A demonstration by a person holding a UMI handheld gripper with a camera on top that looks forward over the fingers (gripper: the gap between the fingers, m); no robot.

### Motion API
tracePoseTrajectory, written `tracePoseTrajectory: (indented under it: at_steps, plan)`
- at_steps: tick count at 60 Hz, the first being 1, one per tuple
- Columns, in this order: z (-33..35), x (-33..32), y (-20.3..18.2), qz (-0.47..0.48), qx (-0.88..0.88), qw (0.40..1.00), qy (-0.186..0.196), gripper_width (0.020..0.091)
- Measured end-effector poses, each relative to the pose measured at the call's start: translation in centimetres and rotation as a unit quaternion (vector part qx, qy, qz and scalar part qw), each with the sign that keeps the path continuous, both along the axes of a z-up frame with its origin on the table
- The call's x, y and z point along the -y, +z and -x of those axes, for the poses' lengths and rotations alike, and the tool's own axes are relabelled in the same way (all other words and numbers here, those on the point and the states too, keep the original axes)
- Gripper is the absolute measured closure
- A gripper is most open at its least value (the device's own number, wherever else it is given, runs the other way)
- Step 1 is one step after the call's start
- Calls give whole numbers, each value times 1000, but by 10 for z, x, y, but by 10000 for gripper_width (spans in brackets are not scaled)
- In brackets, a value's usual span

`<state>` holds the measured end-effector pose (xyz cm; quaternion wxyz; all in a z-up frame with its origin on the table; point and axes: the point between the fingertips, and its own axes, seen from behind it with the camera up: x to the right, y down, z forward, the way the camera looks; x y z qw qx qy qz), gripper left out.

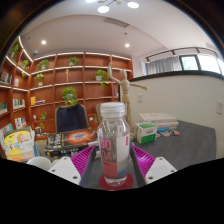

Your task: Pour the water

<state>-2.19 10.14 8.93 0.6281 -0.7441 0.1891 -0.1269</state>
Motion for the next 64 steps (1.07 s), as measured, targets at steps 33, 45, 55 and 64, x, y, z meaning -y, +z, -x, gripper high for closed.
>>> tracePoseTrajectory:
  at_steps: [33, 45, 55, 64]
  plan:
    - [56, 176, 60, 26, 31, 994, 97, 269]
    - [53, 217, 77, 6, 24, 995, 98, 274]
    - [64, 236, 79, 2, 14, 993, 118, 274]
    - [63, 243, 81, -8, 6, 993, 119, 274]
